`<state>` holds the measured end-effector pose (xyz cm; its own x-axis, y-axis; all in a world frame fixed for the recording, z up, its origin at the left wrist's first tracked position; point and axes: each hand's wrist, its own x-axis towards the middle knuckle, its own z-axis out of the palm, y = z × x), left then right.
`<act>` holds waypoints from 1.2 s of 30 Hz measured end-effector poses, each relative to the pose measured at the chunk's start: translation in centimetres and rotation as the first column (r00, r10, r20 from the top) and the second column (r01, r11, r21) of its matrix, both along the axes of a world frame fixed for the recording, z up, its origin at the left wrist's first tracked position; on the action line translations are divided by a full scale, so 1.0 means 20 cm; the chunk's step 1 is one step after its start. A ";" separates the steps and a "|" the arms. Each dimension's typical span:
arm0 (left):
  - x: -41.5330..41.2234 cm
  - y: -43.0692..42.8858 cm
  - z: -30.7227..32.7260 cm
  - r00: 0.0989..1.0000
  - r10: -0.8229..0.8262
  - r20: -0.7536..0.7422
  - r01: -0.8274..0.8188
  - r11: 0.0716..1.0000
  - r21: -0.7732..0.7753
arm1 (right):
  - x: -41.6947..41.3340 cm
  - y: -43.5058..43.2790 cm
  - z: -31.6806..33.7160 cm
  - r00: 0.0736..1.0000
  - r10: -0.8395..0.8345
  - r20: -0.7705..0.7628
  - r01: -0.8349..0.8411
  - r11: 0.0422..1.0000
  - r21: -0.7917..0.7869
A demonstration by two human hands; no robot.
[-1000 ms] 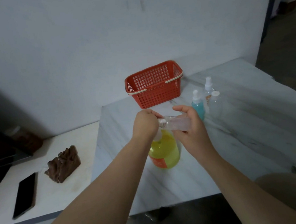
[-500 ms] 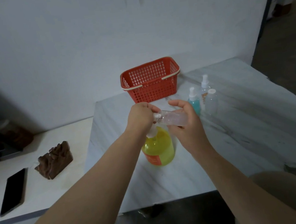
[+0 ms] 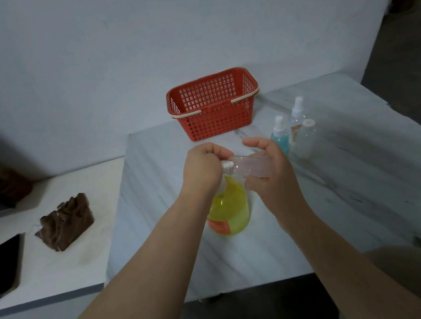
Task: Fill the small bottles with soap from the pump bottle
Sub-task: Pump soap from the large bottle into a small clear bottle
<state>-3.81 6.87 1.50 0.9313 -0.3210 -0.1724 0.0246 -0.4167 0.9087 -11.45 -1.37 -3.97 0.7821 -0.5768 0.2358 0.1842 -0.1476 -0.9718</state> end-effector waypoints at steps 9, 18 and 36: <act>-0.03 0.00 0.02 1.000 0.020 -0.008 -0.021 0.999 -0.048 | -0.01 0.01 -0.01 1.000 0.013 0.023 -0.013 1.000 0.003; -0.04 0.01 0.08 0.999 0.027 -0.021 -0.028 0.998 -0.064 | -0.02 0.01 0.01 0.998 -0.007 0.068 0.010 0.999 -0.040; 0.01 0.00 -0.01 0.999 -0.011 0.040 0.013 0.999 -0.045 | 0.00 0.01 -0.04 0.999 -0.018 0.045 0.019 1.000 -0.021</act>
<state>-3.70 6.82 1.23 0.9330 -0.3391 -0.1203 -0.0169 -0.3755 0.9267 -11.53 -1.21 -4.70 0.7600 -0.5853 0.2826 0.2247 -0.1715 -0.9592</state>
